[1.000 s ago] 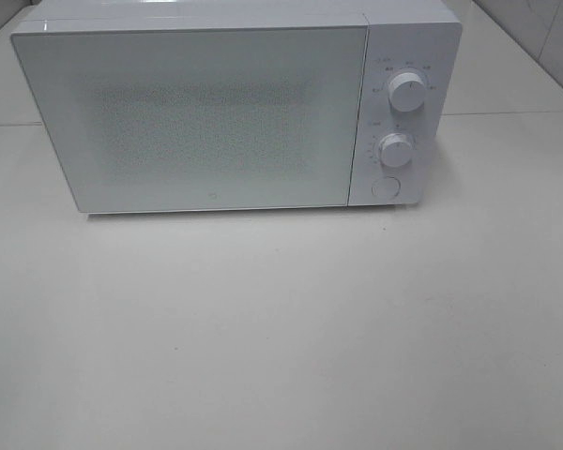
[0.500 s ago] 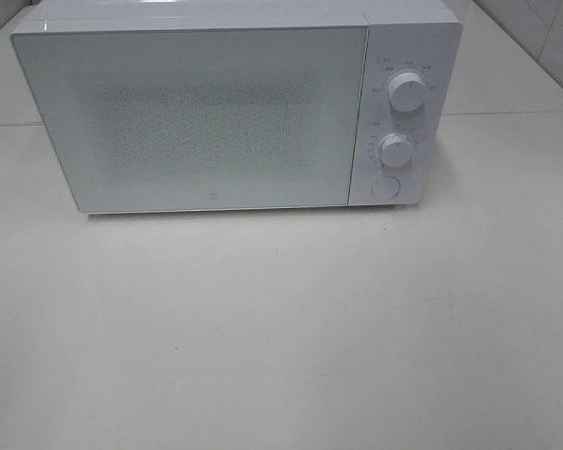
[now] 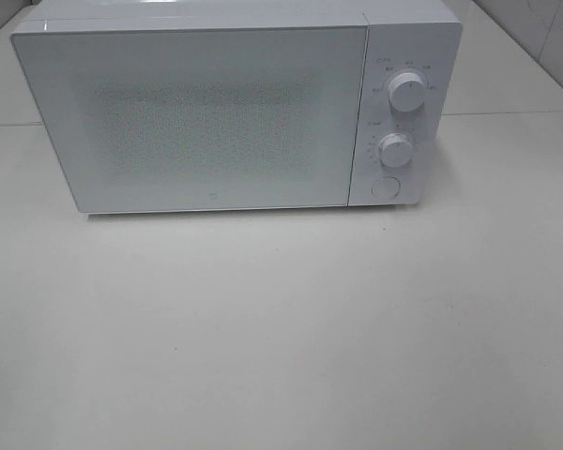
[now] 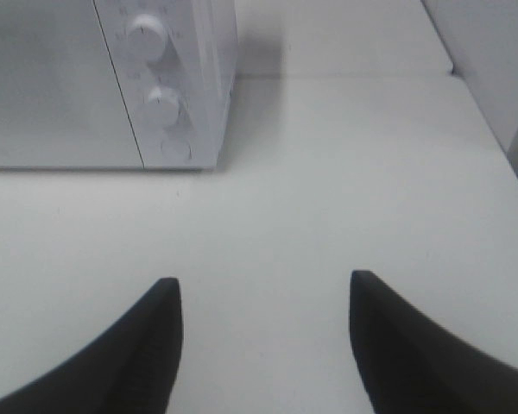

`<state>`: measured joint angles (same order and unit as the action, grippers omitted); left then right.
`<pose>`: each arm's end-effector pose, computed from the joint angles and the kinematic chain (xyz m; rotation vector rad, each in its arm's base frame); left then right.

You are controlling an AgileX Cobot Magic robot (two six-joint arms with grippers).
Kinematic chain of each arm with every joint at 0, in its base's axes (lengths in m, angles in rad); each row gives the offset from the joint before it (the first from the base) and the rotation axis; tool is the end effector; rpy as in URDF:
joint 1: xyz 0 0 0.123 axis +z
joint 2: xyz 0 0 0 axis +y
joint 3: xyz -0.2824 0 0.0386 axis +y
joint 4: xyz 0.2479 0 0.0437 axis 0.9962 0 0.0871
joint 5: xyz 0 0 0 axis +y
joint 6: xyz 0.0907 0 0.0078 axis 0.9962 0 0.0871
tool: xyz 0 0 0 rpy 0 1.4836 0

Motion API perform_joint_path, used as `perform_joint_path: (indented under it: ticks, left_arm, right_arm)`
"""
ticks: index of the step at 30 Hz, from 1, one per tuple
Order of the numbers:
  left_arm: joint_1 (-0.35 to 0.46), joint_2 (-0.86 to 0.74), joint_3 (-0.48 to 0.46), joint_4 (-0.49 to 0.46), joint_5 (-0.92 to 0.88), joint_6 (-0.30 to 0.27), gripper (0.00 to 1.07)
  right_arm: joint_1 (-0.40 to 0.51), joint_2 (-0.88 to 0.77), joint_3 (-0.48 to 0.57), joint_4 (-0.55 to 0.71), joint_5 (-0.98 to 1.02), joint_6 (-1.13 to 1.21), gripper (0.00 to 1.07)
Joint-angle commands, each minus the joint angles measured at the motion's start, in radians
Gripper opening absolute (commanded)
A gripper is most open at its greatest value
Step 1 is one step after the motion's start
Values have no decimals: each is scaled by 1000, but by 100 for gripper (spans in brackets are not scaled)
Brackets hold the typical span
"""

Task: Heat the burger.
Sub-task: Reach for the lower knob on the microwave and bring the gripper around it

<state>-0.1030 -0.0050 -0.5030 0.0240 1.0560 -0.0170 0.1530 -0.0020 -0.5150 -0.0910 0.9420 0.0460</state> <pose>-0.0056 0.0025 0.2784 0.0862 2.0299 -0.0469 -0.0018 -0.0071 0.2915 -0.1032 1.9030 0.0283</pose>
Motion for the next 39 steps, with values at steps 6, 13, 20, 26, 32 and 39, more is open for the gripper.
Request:
perform_joint_path:
  ticks: [6, 13, 20, 26, 32, 39]
  left_arm:
    - [-1, -20, 3, 4, -17, 0, 0]
    - [-1, -20, 3, 4, -17, 0, 0]
    - [-1, -20, 3, 4, -17, 1, 0]
    - [-1, -20, 3, 4, -17, 1, 0]
    - [-1, -20, 3, 4, -17, 1, 0]
    - [-1, -20, 3, 4, -17, 1, 0]
  right_arm:
    - [-4, 117, 20, -2, -327, -9, 55]
    - [-4, 301, 64, -3, -545, -9, 55]
    - [-4, 551, 69, -3, -742, -9, 55]
    - [-4, 701, 69, -3, -883, -8, 55]
    - [-4, 883, 69, -3, -1068, -6, 55]
    - [-4, 1120, 69, -2, -1336, 3, 55]
